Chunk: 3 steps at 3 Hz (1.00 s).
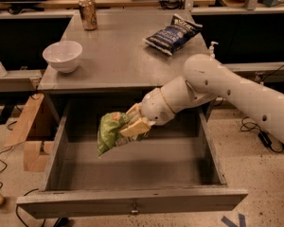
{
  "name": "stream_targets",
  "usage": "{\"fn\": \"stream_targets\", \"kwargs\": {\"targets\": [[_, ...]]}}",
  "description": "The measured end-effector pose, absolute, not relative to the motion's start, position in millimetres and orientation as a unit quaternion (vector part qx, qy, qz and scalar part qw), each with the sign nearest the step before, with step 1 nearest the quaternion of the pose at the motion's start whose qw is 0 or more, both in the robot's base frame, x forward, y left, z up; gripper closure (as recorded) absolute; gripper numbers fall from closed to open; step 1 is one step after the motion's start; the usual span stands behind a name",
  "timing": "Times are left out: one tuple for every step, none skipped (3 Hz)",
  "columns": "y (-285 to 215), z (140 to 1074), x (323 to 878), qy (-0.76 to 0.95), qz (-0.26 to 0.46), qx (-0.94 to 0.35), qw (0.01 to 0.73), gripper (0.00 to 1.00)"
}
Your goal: Place green jalapeno chip bag into middle drawer
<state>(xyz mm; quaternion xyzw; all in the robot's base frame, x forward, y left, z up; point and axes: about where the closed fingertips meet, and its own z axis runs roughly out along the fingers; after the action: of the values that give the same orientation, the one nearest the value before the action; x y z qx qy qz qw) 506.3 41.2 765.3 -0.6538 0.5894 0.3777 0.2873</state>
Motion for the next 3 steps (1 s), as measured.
{"fn": "stream_targets", "kwargs": {"targets": [[43.2,762.1,504.6,0.587,0.380,-0.656,0.284,0.85],[45.1,761.5,503.7,0.586,0.381,-0.657,0.283,0.61],[46.9,761.0,502.9,0.585,0.382,-0.657,0.281,0.38]]}}
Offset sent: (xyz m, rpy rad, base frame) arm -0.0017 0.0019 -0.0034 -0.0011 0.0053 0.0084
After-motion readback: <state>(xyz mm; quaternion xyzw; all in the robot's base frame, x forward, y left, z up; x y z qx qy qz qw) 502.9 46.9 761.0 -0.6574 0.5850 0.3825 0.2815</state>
